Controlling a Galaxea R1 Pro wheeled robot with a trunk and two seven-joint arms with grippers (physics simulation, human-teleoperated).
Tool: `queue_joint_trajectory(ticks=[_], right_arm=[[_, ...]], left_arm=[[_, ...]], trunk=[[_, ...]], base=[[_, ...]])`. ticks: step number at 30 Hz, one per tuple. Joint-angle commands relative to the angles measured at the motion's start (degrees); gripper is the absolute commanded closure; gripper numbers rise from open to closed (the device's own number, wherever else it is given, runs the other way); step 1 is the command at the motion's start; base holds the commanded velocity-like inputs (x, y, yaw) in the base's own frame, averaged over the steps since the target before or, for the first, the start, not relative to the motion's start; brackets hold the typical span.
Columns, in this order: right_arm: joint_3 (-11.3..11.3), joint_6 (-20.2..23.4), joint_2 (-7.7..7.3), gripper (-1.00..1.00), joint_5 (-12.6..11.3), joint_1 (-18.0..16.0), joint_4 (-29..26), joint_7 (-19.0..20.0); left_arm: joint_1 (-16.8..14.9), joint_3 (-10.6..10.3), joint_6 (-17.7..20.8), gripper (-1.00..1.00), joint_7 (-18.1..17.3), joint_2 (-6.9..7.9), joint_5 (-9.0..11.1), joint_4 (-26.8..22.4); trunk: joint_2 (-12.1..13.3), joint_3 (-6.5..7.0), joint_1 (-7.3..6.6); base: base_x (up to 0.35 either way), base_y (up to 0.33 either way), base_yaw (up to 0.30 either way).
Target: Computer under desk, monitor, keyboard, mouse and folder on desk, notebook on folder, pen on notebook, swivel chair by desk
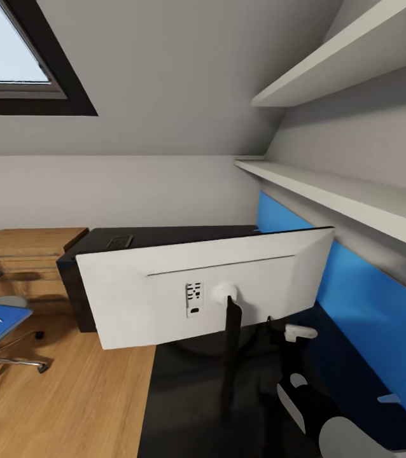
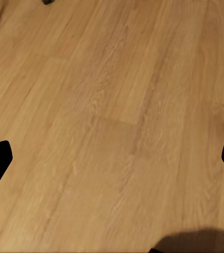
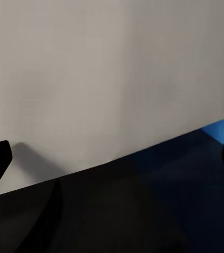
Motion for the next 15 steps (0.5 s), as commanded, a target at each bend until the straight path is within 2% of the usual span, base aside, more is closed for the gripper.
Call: queue_joint_trajectory(ticks=[1, 12, 15], right_arm=[[0.48, -0.24, -0.07, -1.0, -0.62, -0.05, 0.01, -0.25], [0.48, -0.24, -0.07, -1.0, -0.62, -0.05, 0.01, -0.27], [0.48, -0.24, -0.07, -1.0, -0.62, -0.05, 0.01, -0.27]], left_arm=[[0.02, -0.1, -0.09, -1.0, 0.15, 0.04, 0.15, -0.07], [0.02, -0.1, -0.1, -1.0, 0.15, 0.18, 0.17, -0.07], [0.02, 0.89, -0.11, -1.0, 0.15, 0.41, 1.43, -0.07]], trunk=[[-0.04, -0.05, 0.01], [-0.04, -0.05, 0.01], [-0.04, -0.05, 0.01]], base=[[0.036, 0.0, 0.0], [0.054, 0.0, 0.0], [0.006, 0.0, 0.0]])
